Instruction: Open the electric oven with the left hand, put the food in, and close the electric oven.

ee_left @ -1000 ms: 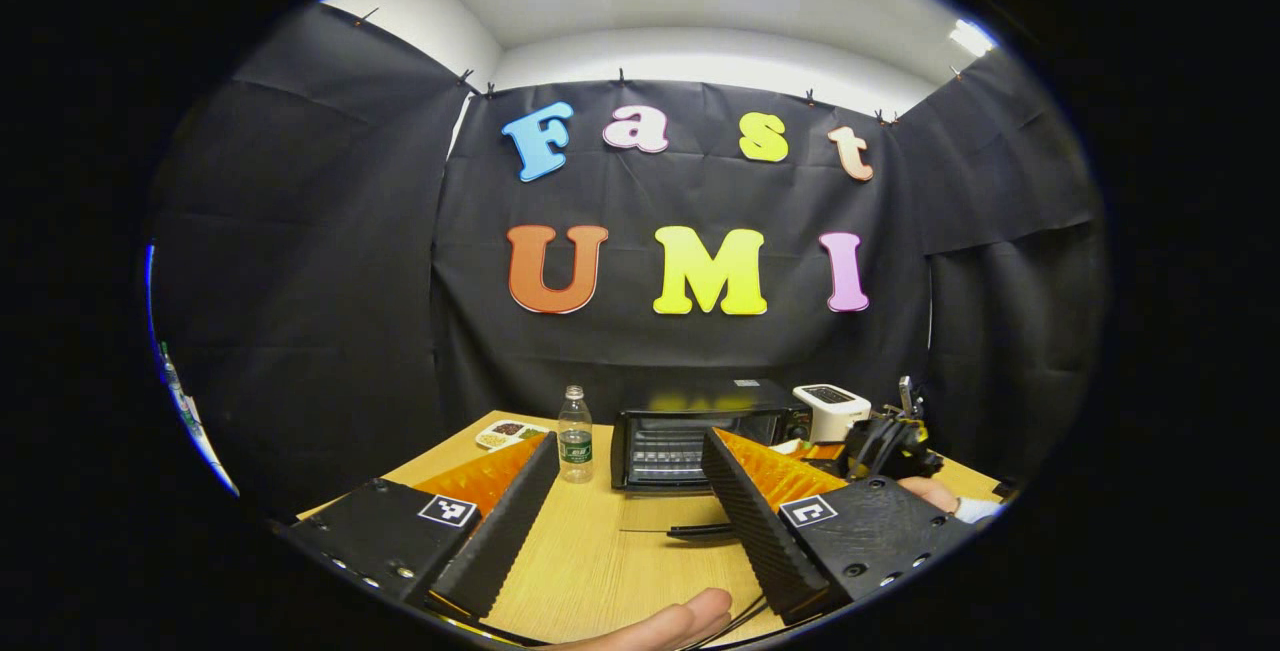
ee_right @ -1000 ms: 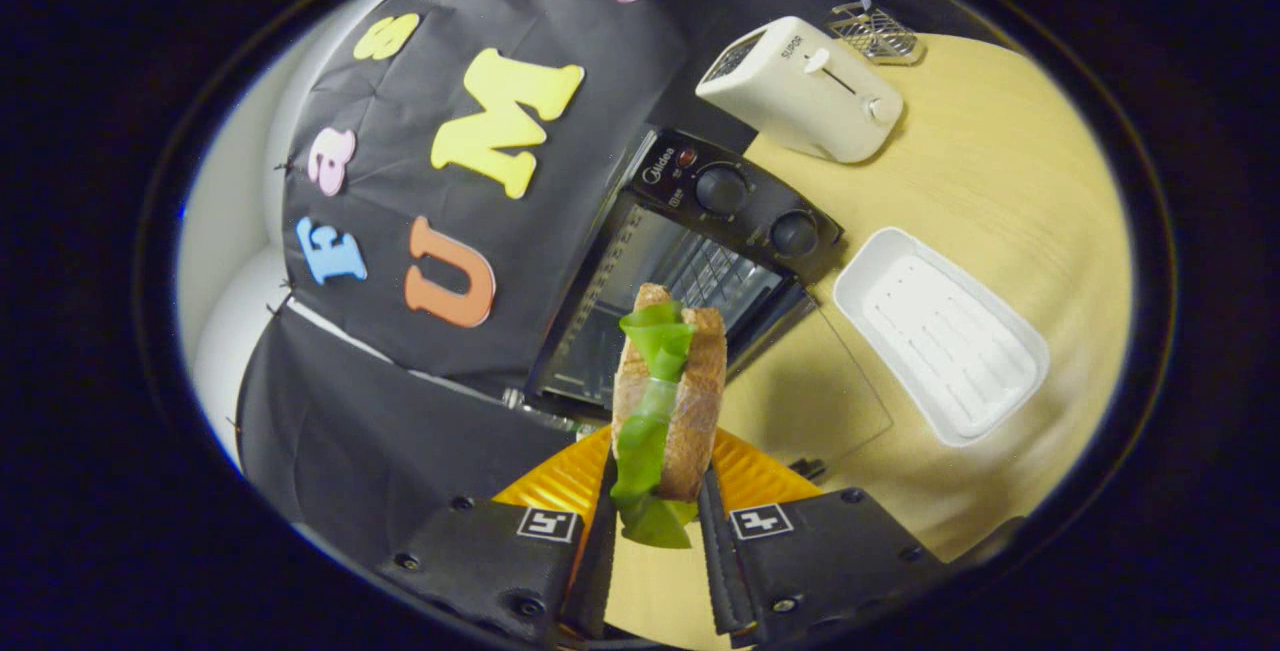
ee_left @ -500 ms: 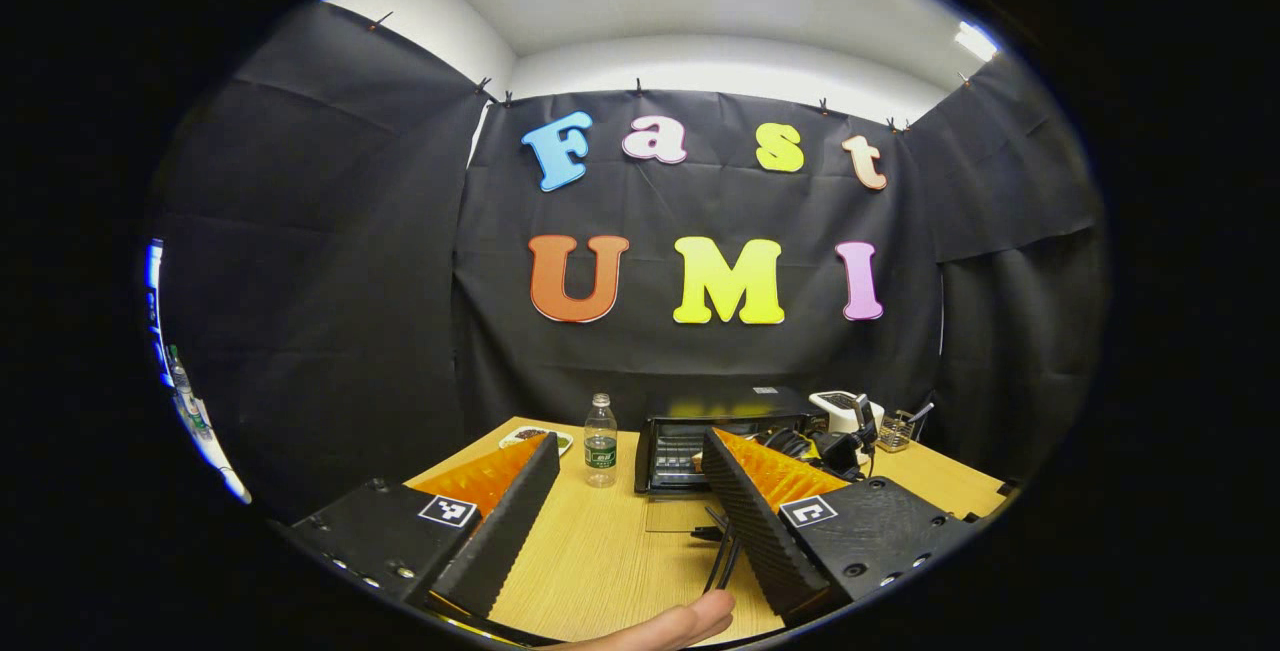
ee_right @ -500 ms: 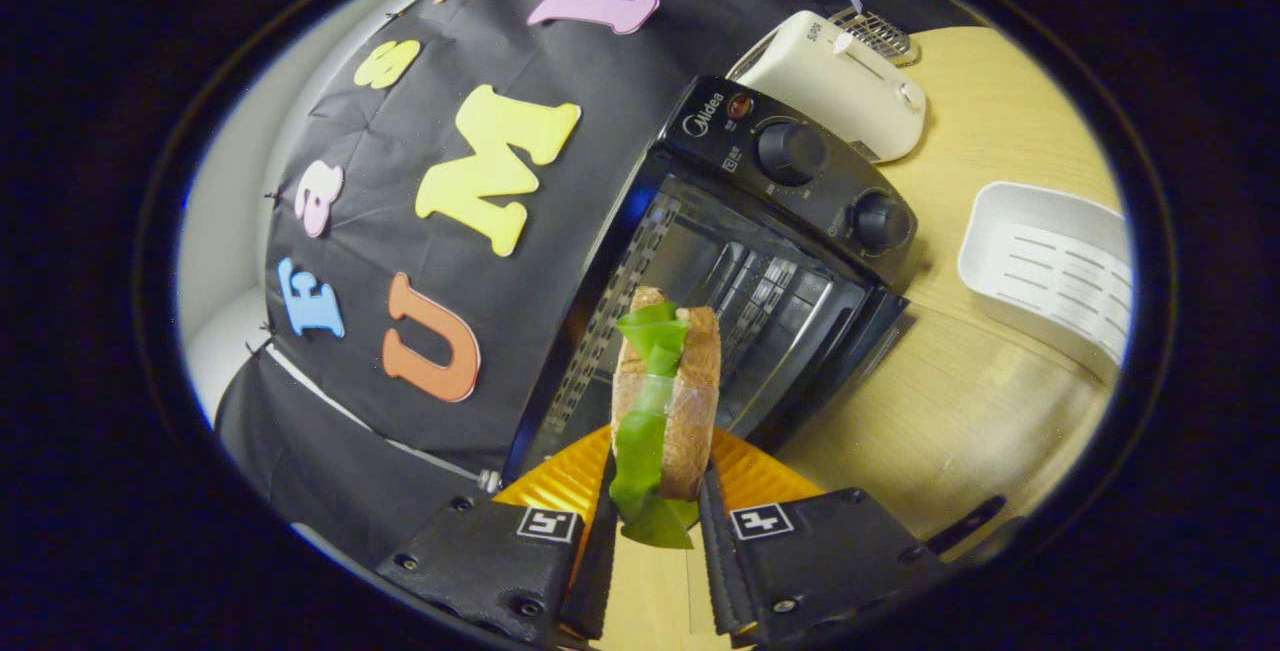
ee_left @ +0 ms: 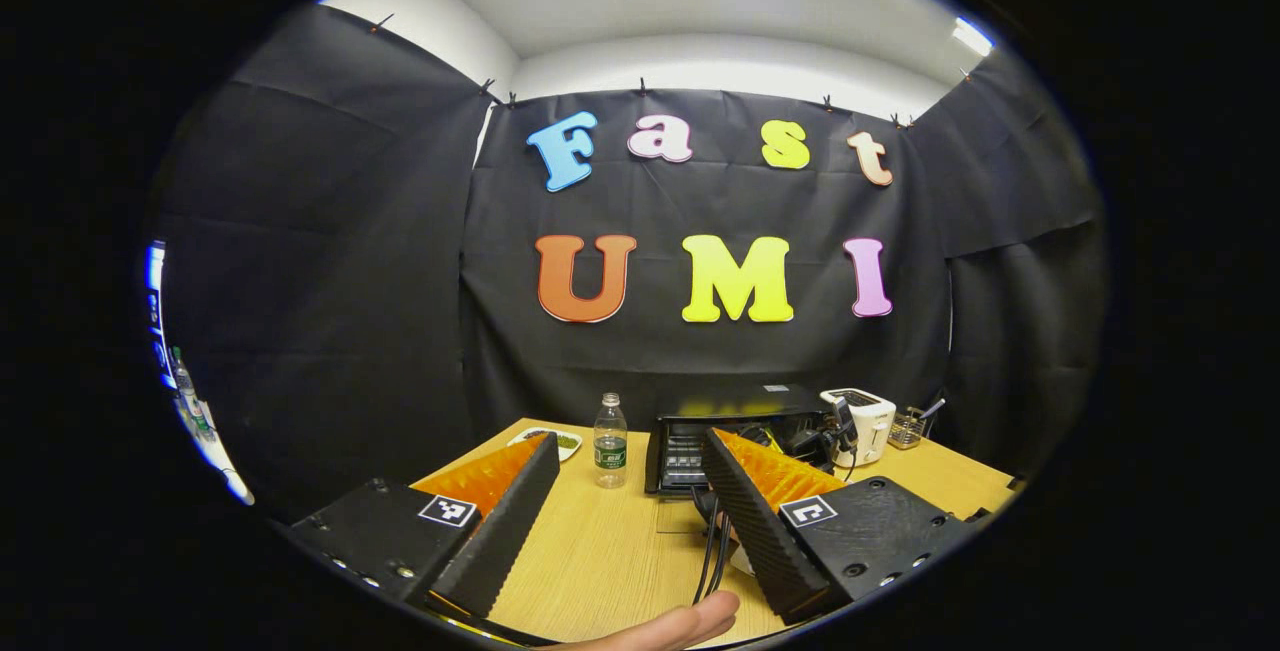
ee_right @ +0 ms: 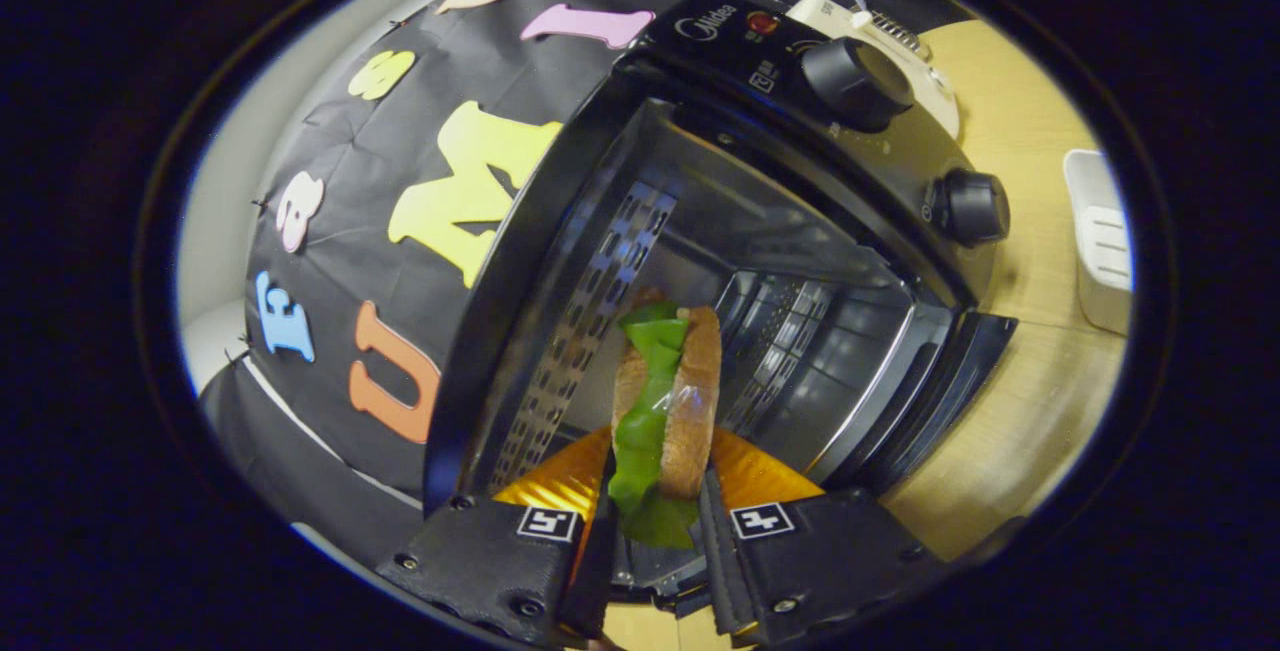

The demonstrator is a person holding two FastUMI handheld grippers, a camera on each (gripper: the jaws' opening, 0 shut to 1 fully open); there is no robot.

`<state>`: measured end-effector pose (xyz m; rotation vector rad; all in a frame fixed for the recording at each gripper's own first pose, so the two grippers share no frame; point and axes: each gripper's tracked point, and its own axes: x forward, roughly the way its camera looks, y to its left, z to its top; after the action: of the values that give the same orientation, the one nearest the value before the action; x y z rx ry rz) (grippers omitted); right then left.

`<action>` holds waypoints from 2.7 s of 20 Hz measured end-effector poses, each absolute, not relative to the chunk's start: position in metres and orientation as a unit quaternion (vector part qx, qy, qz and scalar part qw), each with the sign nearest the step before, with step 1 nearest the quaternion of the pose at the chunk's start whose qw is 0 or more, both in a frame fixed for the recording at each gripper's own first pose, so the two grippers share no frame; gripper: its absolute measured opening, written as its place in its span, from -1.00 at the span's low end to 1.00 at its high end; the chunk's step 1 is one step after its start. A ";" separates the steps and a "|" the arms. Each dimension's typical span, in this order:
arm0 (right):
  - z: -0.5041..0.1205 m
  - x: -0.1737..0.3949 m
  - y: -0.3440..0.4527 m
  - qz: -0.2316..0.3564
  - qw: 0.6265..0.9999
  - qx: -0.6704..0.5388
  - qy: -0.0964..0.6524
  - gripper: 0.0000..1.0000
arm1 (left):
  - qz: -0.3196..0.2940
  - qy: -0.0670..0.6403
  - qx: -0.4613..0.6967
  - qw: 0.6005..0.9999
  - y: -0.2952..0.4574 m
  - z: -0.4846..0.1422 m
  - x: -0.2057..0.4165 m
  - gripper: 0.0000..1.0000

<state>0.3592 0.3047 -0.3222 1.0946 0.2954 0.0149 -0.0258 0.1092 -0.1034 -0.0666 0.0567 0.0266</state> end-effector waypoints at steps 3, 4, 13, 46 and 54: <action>-0.331 0.360 0.307 0.003 0.854 0.498 0.149 -0.10 | 0.006 0.036 -0.039 0.999 0.105 -0.110 -0.023 0.89; -0.333 0.359 0.307 -0.001 0.856 0.495 0.152 -0.08 | 0.005 0.038 -0.042 0.998 0.103 -0.111 -0.023 0.89; -0.331 0.355 0.324 0.012 0.929 0.316 0.194 0.33 | 0.007 0.057 -0.054 0.997 0.105 -0.124 -0.020 0.89; -0.180 0.140 0.222 0.202 0.950 0.080 0.225 0.77 | 0.017 0.061 -0.041 0.997 0.091 -0.112 -0.001 0.87; -0.091 0.065 0.107 0.128 0.983 0.085 0.101 0.62 | -0.017 0.102 -0.049 0.993 0.041 -0.150 0.040 0.87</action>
<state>0.0654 0.1073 -0.0906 0.1700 0.2033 0.2572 0.0402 0.0409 -0.1500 -0.0988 0.2035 -0.0349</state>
